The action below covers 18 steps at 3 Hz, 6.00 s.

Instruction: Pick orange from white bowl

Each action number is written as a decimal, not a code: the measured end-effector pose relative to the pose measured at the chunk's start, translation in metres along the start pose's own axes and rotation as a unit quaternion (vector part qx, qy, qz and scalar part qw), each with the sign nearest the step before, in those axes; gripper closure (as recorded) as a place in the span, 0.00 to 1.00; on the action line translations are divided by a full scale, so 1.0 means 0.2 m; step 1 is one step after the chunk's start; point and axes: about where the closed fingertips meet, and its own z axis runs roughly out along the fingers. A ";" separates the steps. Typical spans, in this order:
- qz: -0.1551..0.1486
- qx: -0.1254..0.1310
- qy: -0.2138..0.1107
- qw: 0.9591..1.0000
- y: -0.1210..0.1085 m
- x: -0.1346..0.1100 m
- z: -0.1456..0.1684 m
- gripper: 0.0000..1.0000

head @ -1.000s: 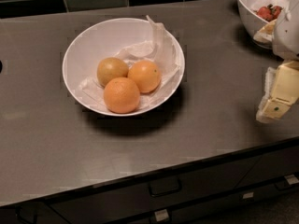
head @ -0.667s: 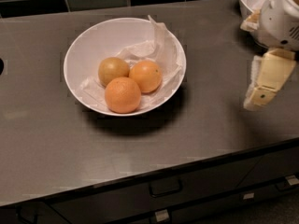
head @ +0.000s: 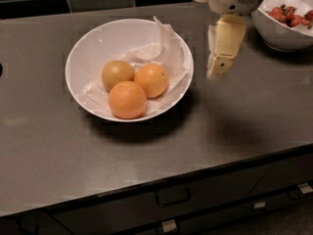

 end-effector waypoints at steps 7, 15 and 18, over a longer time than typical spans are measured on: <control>-0.101 -0.052 -0.064 0.991 -0.10 -0.41 0.27 0.21; -0.102 -0.123 -0.069 0.985 -0.06 -0.40 0.65 0.36; -0.105 -0.135 -0.069 0.983 -0.04 -0.41 0.71 0.37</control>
Offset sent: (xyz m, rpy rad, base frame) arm 0.0183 0.0251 -0.0057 0.0110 0.0108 0.0707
